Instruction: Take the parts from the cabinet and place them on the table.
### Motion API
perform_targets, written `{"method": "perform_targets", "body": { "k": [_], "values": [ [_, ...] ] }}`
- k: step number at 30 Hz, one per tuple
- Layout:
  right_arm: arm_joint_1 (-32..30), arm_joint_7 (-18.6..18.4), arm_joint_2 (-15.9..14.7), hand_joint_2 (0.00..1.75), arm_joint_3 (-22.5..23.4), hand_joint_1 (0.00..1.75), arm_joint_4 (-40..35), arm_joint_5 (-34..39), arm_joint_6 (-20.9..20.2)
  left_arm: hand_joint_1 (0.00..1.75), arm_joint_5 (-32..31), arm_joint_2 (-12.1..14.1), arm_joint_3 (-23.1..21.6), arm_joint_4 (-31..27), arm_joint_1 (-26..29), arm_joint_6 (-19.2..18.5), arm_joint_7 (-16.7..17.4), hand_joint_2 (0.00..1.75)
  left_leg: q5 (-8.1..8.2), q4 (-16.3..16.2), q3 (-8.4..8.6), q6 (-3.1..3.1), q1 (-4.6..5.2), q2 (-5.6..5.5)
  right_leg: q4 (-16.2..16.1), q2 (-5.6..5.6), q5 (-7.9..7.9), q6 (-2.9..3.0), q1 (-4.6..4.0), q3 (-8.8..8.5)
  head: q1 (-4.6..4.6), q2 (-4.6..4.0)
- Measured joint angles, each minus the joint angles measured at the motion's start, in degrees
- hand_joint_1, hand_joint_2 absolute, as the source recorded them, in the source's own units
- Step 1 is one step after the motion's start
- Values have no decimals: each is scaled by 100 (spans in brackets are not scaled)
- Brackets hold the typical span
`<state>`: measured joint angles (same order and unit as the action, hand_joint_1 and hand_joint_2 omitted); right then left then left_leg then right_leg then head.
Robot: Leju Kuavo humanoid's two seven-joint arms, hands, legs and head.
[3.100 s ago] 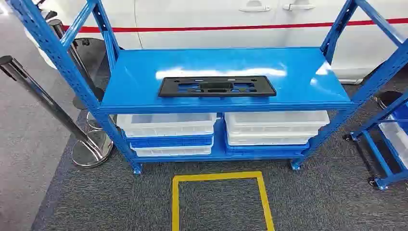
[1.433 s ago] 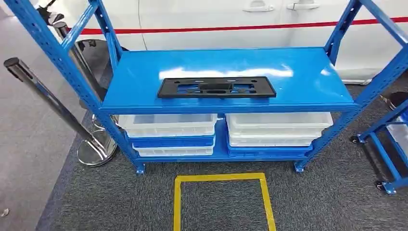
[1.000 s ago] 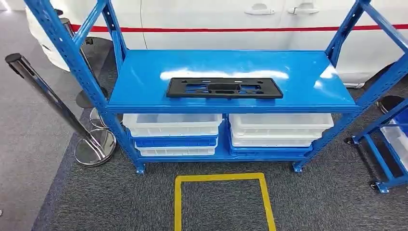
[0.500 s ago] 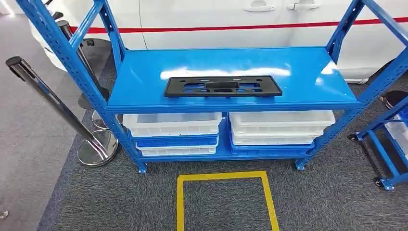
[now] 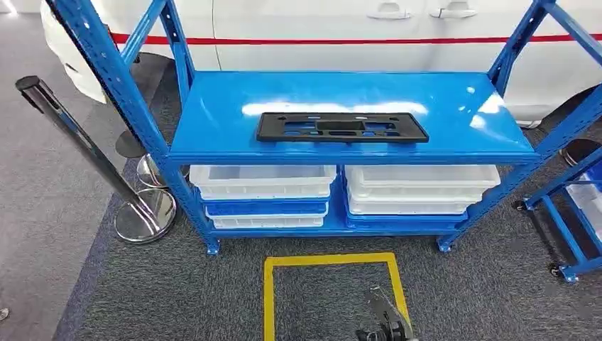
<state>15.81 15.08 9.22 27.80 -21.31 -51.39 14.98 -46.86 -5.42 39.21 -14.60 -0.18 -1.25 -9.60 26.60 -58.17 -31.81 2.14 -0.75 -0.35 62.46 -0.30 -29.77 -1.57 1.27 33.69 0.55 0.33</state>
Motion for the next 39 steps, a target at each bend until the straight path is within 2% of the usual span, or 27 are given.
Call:
{"method": "perform_targets", "body": {
  "k": [2, 3, 4, 5, 6, 8, 9, 12, 14, 15, 18, 19, 20, 21, 23, 24, 25, 28, 29, 30, 32, 33, 34, 35, 36, 38, 39],
  "values": [
    [98, 0, 24, 175, -230, 0, -114, -286, 184, 0, -122, -15, 105, 4, -60, -17, -37, 0, -12, -4, -35, 36, 28, 1, 905, 8, -437, -15, -3, 451, 2, 0],
    [132, 0, 31, 175, -339, 0, -171, -409, 265, 0, -173, -31, 142, 7, -83, -24, -52, 0, -13, -7, -48, 46, 48, 2, 1285, 9, -553, -16, -4, 647, 2, 0],
    [168, -9, 37, 175, -479, 0, -238, -539, 351, 0, -233, -31, 185, 9, -103, -33, -65, 0, -15, -9, -47, 51, 63, -1, 1449, 9, -531, -6, -6, 740, 2, 0],
    [205, -15, 39, 175, -612, 0, -302, -656, 422, 0, -284, -39, 223, 13, -121, -44, -74, 0, -14, -10, -38, 51, 75, -4, 1330, 9, -371, 15, -13, 696, 2, 0],
    [251, -28, 41, 175, -777, 0, -384, -799, 513, 0, -347, -44, 271, 15, -137, -54, -96, 0, -14, -11, -25, 51, 89, -7, 942, 9, -103, 53, -28, 518, 2, 0],
    [361, -63, 46, 175, -1038, 0, -542, -1036, 667, 0, -448, -70, 339, 22, -178, -74, -129, 0, -9, -10, -8, 45, 103, -9, -110, 18, 397, 169, -85, 24, 0, 0],
    [424, -79, 44, 175, -1150, 0, -612, -1141, 737, 0, -500, -107, 374, 39, -202, -87, -140, 0, 1, -27, -32, 27, 143, -4, -277, 16, 306, 197, -120, -49, 4, 0],
    [538, -140, 63, 175, -1546, 0, -832, -1490, 967, 0, -655, -114, 489, 50, -284, -107, -183, 0, -24, -8, -54, -59, 103, 0, -326, 23, 337, 195, -150, -15, 2, 0],
    [607, -195, 68, 175, -1814, 0, -982, -1689, 1091, 0, -747, -118, 561, 55, -309, -120, -212, 0, 26, -56, -62, -117, 104, 0, -443, 1, 404, 250, -65, -67, 4, 0],
    [653, -247, 68, 175, -1994, 0, -1073, -1806, 1173, 0, -795, -120, 588, 55, -323, -120, -225, 0, 176, -244, -142, -156, 111, 4, -463, 6, 413, 279, -59, -75, 4, 0],
    [768, -448, 61, 175, -2448, 0, -1263, -2050, 1338, 0, -911, -127, 671, 68, -365, -131, -229, 0, 779, -1518, -755, -241, 43, 4, -459, -12, 416, 302, -62, -52, 2, 0],
    [801, -533, 48, 175, -2630, 0, -1320, -2124, 1385, 0, -931, -127, 691, 72, -366, -135, -229, 0, 803, -1781, -888, -268, 22, 4, -452, -12, 415, 301, -60, -50, 4, 0],
    [829, -620, 39, 175, -2796, 0, -1370, -2198, 1418, 0, -972, -127, 712, 79, -370, -140, -229, 0, 682, -1716, -868, -287, 1, 5, -445, -10, 414, 299, -56, -54, 4, 0],
    [866, -702, 28, 175, -2960, 0, -1425, -2260, 1451, 0, -999, -127, 732, 83, -382, -144, -229, 0, 452, -1402, -728, -301, -18, 6, -429, -3, 405, 287, -47, -54, 7, 0],
    [974, -881, 6, 175, -3266, 0, -1537, -2389, 1536, 0, -1042, -127, 776, 85, -434, -160, -236, 0, -80, -384, -249, -305, -49, 16, -379, 3, 375, 241, -32, -54, 4, 0],
    [1034, -985, -11, 175, -3441, 0, -1593, -2451, 1590, 0, -1086, -127, 800, 92, -463, -166, -238, 0, -32, -113, -123, -301, -41, 20, -361, 2, 357, 211, -50, -40, 4, 0],
    [1103, -1069, -33, 175, -3602, 0, -1633, -2513, 1635, 0, -1106, -131, 817, 98, -502, -177, -243, 0, -32, -42, -107, -244, -13, 9, -330, 7, 351, 172, -73, -8, 0, 0],
    [1290, -1346, -70, 175, -4097, 0, -1696, -2696, 1741, 0, -1202, -157, 859, 105, -524, -197, -242, 0, -60, -48, -142, -155, 14, 9, -377, 7, 398, 77, -59, 1, 4, 0],
    [1348, -1432, -85, 175, -4230, 0, -1718, -2751, 1766, 0, -1228, -175, 865, 107, -534, -203, -240, 0, -106, 21, -114, -86, -18, 15, -351, 17, 362, 35, -45, 14, 2, 0],
    [1408, -1550, -127, 175, -4420, 0, -1751, -2826, 1823, 0, -1257, -184, 876, 109, -550, -208, -240, 0, -121, 37, -109, -61, -18, 16, -207, 17, 257, 19, -32, 66, 0, 0],
    [1551, -1769, -210, 175, -4794, 0, -1779, -2946, 1910, 0, -1322, -192, 918, 111, -604, -219, -236, 0, -124, 38, -129, -9, -12, 18, 651, 24, -192, -11, -40, 493, 0, 0],
    [1589, -1890, -258, 175, -4973, 0, -1790, -2995, 1938, 0, -1335, -206, 935, 114, -616, -227, -234, 0, -122, 38, -132, -3, -3, 17, 1067, 25, -344, -22, -39, 701, 2, 0],
    [1626, -2012, -304, 175, -5137, 0, -1803, -3050, 1969, 0, -1363, -221, 953, 118, -630, -229, -232, 0, -119, 33, -131, 1, -1, 14, 1383, 24, -397, -28, -37, 870, 2, 0],
    [1651, -2130, -341, 175, -5282, 0, -1829, -3098, 1995, 0, -1394, -223, 959, 125, -640, -232, -227, 0, -115, 26, -126, 3, -1, 7, 1405, 24, -306, -25, -37, 904, 2, 0],
    [1688, -2232, -370, 175, -5406, 0, -1856, -3140, 2015, 0, -1407, -234, 964, 127, -652, -236, -225, 0, -106, 13, -122, 1, -1, -2, 1179, 23, -113, -14, -37, 814, 2, 0],
    [1826, -2529, -472, 175, -5729, 0, -1945, -3237, 2061, 0, -1455, -265, 972, 140, -662, -249, -225, 0, -76, -18, -106, -30, 0, -4, 167, 24, 435, 41, -43, 346, 2, 0],
    [1901, -2645, -507, 175, -5845, 0, -1978, -3267, 2096, 0, -1486, -280, 979, 144, -673, -258, -225, 0, -62, -27, -111, -51, 0, -1, -210, 24, 521, 71, -52, 192, 2, 0]
  ]
}}
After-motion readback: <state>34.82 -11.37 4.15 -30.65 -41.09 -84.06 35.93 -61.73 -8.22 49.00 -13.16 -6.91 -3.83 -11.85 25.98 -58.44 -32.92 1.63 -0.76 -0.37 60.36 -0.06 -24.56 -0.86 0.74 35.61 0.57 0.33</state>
